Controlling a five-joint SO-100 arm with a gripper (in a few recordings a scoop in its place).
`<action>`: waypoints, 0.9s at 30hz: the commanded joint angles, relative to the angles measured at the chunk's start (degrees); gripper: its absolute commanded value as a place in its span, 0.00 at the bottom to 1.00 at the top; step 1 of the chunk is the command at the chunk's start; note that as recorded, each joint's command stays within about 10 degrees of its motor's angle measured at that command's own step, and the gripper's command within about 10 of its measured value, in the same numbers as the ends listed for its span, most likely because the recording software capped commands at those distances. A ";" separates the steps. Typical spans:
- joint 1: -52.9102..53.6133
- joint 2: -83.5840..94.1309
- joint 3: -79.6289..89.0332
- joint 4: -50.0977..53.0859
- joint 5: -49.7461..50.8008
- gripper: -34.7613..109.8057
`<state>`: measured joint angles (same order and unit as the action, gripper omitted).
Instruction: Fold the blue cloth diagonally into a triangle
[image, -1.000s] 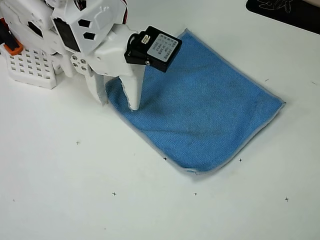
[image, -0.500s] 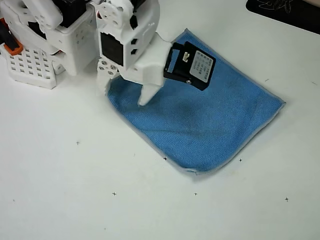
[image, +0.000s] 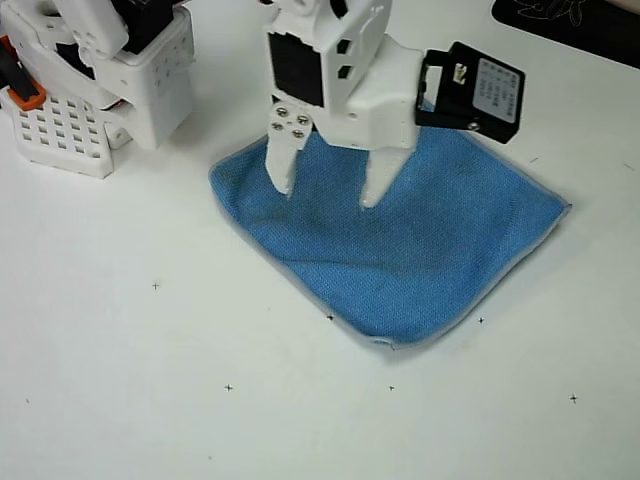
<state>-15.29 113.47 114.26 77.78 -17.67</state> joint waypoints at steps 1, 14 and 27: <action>-1.76 -2.20 -9.91 0.62 -0.09 0.48; -5.45 -15.29 -28.39 0.88 0.97 0.48; -7.38 -23.03 -34.80 0.62 1.05 0.48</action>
<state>-21.09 90.00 85.08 77.78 -16.17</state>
